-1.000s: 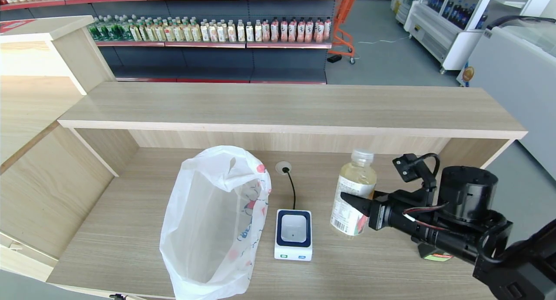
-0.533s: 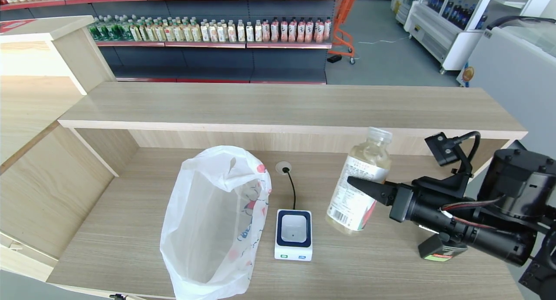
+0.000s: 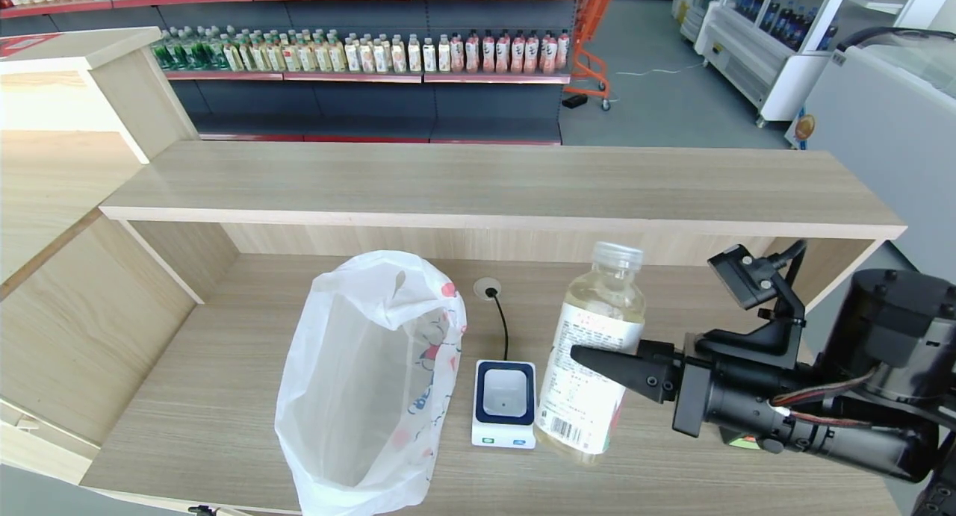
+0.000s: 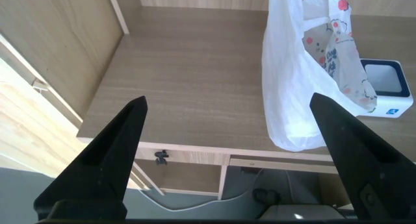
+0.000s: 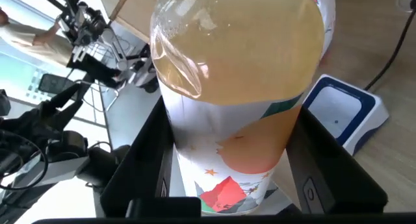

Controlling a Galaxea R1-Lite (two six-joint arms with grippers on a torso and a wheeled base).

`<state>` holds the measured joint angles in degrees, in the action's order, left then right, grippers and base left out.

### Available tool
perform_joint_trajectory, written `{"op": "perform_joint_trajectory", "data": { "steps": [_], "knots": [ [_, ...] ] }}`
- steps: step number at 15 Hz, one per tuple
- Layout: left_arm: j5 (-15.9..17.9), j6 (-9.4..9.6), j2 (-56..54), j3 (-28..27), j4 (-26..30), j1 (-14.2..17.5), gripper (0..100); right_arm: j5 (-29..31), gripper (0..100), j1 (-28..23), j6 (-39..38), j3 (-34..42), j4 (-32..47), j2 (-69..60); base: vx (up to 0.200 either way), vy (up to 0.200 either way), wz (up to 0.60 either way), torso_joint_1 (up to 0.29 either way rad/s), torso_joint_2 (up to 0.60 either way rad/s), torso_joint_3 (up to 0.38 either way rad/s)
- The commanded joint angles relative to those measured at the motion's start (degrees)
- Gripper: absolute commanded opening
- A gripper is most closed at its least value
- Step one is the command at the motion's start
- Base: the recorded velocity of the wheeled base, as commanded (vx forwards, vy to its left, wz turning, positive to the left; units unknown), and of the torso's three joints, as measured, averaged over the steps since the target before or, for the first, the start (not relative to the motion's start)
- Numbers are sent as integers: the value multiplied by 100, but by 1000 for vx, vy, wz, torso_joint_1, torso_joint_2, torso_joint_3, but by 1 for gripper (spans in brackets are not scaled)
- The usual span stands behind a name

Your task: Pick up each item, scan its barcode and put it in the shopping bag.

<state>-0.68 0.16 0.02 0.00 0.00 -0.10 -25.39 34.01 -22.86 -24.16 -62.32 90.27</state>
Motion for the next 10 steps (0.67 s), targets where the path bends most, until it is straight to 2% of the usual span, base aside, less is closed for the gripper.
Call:
{"op": "perform_joint_trajectory", "data": {
  "steps": [1, 7, 10],
  "knots": [
    [-2, 2, -2, 0, 0, 1, 100, -1, 0, 79, 1, -18, -17, 52, 0, 0, 0, 0, 0, 0],
    [-2, 2, -2, 0, 0, 1, 100, -264, 0, 677, 1, -62, -184, 149, 0, 0, 0, 0, 0, 0],
    [-2, 2, -2, 0, 0, 1, 100, -264, 0, 756, 36, -45, -509, 351, 0, 0, 0, 0, 0, 0]
  ]
}}
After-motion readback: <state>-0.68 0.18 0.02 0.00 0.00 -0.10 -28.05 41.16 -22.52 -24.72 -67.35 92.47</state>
